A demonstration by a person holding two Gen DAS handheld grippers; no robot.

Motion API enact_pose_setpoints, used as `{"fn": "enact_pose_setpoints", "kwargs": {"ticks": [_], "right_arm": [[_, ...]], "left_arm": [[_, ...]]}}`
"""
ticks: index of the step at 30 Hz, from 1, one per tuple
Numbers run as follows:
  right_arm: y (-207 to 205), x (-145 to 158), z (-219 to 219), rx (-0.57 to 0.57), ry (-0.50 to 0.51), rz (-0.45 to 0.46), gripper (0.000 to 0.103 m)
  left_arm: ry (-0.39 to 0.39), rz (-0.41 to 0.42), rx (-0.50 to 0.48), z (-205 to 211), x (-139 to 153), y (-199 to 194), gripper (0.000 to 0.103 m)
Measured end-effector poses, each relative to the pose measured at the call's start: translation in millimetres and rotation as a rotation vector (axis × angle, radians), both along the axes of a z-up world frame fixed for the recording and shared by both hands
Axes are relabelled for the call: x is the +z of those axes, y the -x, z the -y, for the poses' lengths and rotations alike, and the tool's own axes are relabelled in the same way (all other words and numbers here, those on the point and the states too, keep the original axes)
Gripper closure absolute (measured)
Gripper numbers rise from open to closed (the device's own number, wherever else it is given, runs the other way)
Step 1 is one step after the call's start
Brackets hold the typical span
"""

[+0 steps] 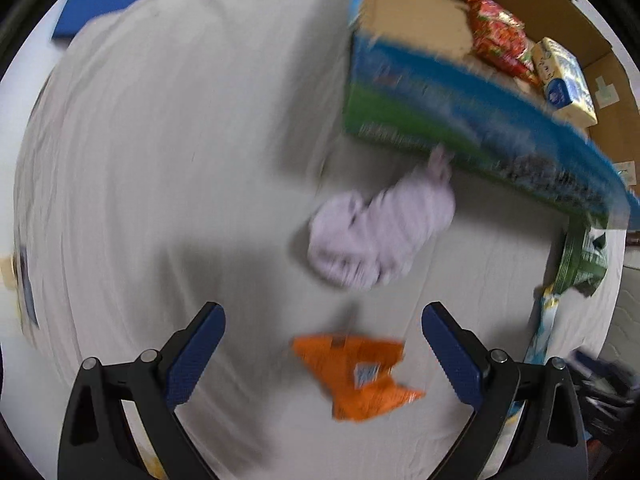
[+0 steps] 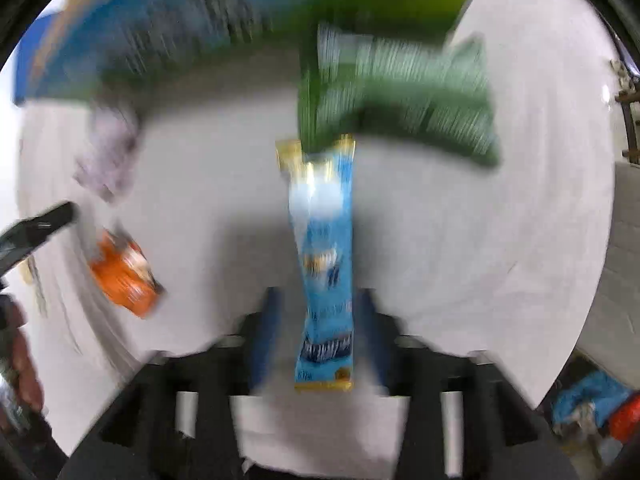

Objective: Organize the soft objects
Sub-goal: 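Grasp the lilac sock with left tool while right tool grasps the green snack bag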

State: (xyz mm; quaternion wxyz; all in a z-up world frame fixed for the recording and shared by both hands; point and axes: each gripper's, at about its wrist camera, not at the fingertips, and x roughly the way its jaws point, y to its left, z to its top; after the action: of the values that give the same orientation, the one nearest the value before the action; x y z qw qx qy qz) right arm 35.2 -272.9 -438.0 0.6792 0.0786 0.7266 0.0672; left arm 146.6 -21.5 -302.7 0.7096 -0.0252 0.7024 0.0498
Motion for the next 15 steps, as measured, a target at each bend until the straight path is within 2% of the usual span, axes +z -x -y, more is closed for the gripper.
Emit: {"fn": "enact_pose_setpoints", "kwargs": {"ticks": [2, 5, 7, 10, 15], "right_arm": [[-2.1, 17.3, 3.4, 0.096, 0.062, 0.129, 0.026], [-21.5, 18.6, -11.6, 0.324, 0.248, 0.241, 0.027], [-30.2, 10.2, -18.9, 0.459, 0.314, 0.259, 0.027], [-31.4, -6.4, -32.7, 0.593, 0.392, 0.258, 0.027], [-27.2, -25.5, -40.2, 0.720, 0.442, 0.241, 0.028]], "left_arm": [[0.022, 0.018, -0.035, 9.4, -2.9, -9.1, 0.002], [0.001, 0.027, -0.076, 22.7, -9.0, -11.5, 0.002], [-0.009, 0.014, -0.084, 32.0, -16.4, -13.5, 0.002], [0.014, -0.015, -0.073, 35.8, -32.1, -12.2, 0.002], [0.024, -0.029, -0.089, 36.5, -42.9, 1.0, 0.002]]}}
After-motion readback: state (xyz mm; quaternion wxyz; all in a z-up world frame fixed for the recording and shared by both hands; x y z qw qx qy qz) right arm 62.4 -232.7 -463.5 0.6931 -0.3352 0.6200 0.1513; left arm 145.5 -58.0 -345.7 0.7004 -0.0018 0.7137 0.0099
